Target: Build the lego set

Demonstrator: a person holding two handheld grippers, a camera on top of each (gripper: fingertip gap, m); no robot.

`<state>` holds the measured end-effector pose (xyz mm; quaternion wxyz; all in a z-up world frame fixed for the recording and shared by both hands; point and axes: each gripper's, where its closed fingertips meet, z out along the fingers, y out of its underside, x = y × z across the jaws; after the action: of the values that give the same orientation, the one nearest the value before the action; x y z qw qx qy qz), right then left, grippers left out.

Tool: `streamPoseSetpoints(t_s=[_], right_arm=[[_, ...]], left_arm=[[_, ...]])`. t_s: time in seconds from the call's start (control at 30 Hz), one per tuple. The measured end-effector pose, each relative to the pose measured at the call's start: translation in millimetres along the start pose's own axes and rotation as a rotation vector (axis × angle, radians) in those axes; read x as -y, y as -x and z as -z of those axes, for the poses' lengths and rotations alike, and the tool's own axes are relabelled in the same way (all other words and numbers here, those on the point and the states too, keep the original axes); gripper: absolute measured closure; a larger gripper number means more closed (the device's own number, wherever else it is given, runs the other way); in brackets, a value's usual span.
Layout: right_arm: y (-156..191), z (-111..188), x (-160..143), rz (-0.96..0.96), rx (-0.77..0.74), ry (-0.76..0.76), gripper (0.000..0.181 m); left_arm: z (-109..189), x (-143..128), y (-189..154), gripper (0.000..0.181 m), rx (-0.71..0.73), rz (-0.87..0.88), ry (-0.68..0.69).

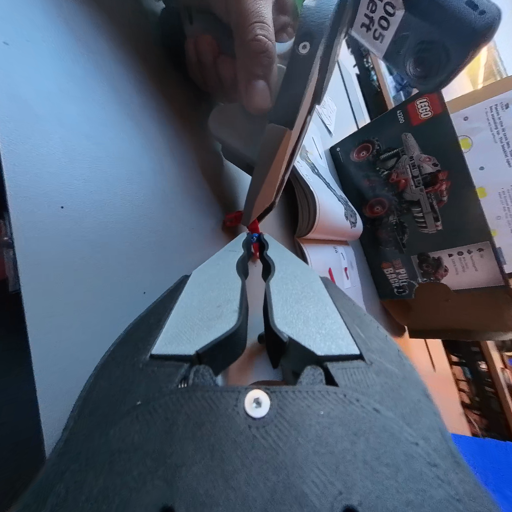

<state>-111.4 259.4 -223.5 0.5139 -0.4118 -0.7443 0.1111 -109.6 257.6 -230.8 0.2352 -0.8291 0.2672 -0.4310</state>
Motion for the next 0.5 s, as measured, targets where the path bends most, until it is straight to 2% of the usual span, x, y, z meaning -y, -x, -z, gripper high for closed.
streamPoseSetpoints(t_s=[0.17,0.5], right_arm=[[-0.2,-0.3,-0.1,-0.062,0.049,-0.017,0.179],[-0.7,-1.8,-2.0,-0.051,0.047,-0.013,0.179]], left_arm=[[0.0,-0.4,-0.3,0.172,0.000,-0.002,0.002],[0.2,-0.5,0.3,0.171,0.006,-0.002,0.000]])
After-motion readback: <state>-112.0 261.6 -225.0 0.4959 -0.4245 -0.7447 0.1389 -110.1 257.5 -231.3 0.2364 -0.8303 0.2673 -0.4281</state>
